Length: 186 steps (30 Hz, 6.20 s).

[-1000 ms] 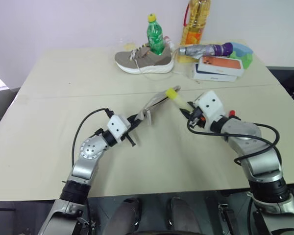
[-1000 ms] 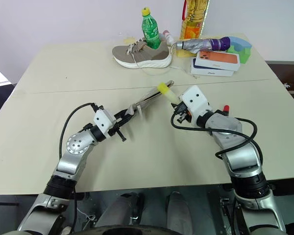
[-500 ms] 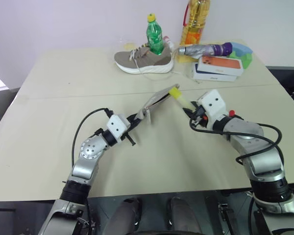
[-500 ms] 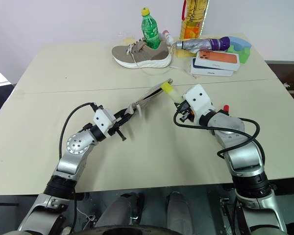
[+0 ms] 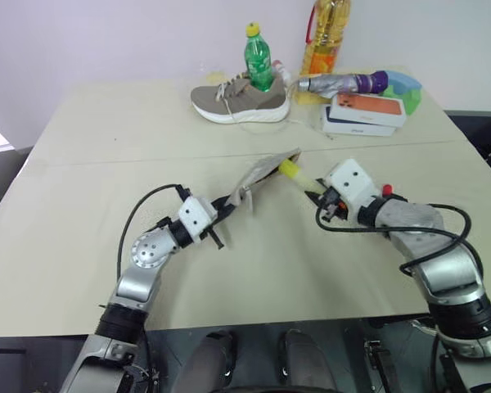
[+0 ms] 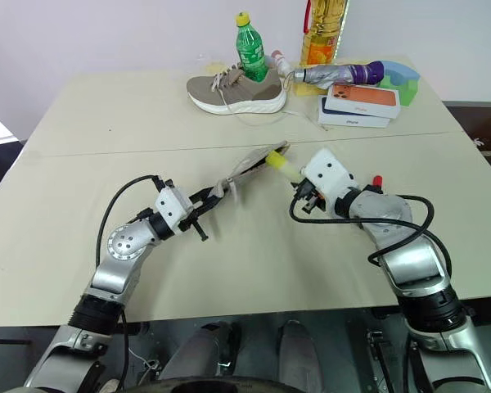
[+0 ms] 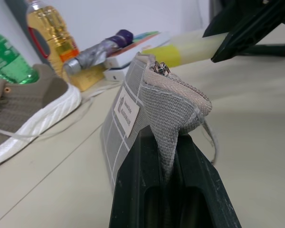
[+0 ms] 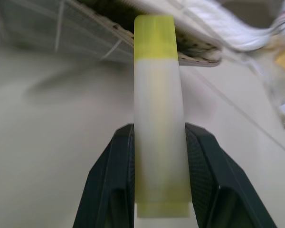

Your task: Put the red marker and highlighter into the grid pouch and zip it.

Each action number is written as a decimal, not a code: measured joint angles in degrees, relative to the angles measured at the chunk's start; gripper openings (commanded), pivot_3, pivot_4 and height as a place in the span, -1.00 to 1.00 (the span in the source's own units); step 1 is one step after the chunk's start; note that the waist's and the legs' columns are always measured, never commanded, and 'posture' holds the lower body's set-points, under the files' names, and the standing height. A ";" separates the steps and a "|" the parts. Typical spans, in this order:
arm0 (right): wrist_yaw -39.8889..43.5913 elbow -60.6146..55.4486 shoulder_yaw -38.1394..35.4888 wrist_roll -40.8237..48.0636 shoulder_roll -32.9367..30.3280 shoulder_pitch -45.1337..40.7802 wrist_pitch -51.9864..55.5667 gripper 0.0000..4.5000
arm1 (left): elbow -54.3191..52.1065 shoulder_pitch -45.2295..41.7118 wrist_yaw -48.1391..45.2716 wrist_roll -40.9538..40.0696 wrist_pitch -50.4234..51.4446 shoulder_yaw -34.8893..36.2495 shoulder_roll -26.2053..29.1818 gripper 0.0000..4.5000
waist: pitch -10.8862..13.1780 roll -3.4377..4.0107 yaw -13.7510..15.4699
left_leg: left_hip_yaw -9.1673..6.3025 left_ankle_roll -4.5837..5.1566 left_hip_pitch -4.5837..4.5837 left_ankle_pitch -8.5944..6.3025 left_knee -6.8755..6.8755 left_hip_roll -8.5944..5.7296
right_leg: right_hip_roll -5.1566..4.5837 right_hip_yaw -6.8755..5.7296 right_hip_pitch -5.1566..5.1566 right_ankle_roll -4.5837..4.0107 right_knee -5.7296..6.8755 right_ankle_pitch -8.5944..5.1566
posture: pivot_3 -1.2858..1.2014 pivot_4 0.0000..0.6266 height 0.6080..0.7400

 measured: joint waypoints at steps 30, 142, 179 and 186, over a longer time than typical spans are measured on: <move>20.50 -7.72 8.90 -7.47 -12.46 -0.08 -15.03 0.98 | -2.10 -0.12 -20.89 -5.18 -4.23 -3.49 10.29 -1.00 | 0.03 -0.05 0.04 | 0.00 0.03 -0.13 -0.02 0.21 0.01 | -0.02 -0.01 -0.04 0.00 0.00 0.00 | 0.03 -0.52 1.00; 14.28 -0.40 12.93 -26.88 -10.92 -3.67 -26.23 -0.37 | -0.17 -3.98 -18.85 -3.99 -2.28 -4.03 2.53 -1.00 | 0.02 -0.15 0.04 | 0.06 0.18 -0.19 -0.12 0.73 -0.01 | -0.01 -0.02 0.11 0.03 0.14 0.00 | 0.03 -0.52 1.00; -14.11 -10.71 -6.46 12.74 28.71 -2.96 26.36 -0.38 | 11.06 -9.82 0.05 0.22 -1.41 -1.61 -8.66 -1.00 | -0.03 -0.21 -0.04 | 0.03 0.18 -0.21 -0.12 0.73 -0.06 | -0.01 0.01 0.02 0.02 0.27 0.01 | 0.03 -0.52 1.00; -13.21 -10.60 -4.28 14.70 23.54 -3.72 24.64 -0.99 | 11.70 -10.51 0.09 0.80 -1.41 -2.01 -8.84 -1.00 | -0.03 -0.21 -0.05 | 0.03 0.19 -0.21 -0.12 0.73 -0.06 | -0.01 0.00 0.02 0.02 0.26 0.01 | 0.03 -0.52 1.00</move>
